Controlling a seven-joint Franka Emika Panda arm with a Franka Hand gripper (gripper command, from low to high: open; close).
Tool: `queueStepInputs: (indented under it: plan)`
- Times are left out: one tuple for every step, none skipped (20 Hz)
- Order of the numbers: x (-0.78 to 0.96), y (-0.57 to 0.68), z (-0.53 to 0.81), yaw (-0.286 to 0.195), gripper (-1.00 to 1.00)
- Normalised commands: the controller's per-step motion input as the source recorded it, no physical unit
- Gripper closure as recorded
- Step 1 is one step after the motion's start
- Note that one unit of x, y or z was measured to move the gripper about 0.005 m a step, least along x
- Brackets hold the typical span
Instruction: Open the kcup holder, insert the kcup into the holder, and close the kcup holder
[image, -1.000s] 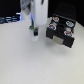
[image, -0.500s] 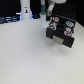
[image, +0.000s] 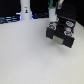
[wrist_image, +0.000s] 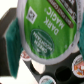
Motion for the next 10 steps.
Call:
queueStepInputs:
  plan:
    - [0.02,0.64,0.06,0.032,1.00]
    - [0.01,0.64,0.05,0.029,1.00]
    - [0.00,0.63,0.03,0.032,1.00]
    - [0.00,0.63,0.02,0.034,1.00]
    - [-0.01,0.63,0.02,0.032,1.00]
    - [-0.01,0.62,0.01,0.032,1.00]
    - [-0.02,0.62,0.01,0.042,1.00]
    - [0.01,0.62,0.00,0.034,1.00]
    - [0.00,0.62,-0.01,0.048,1.00]
    - [0.02,0.61,-0.01,0.041,1.00]
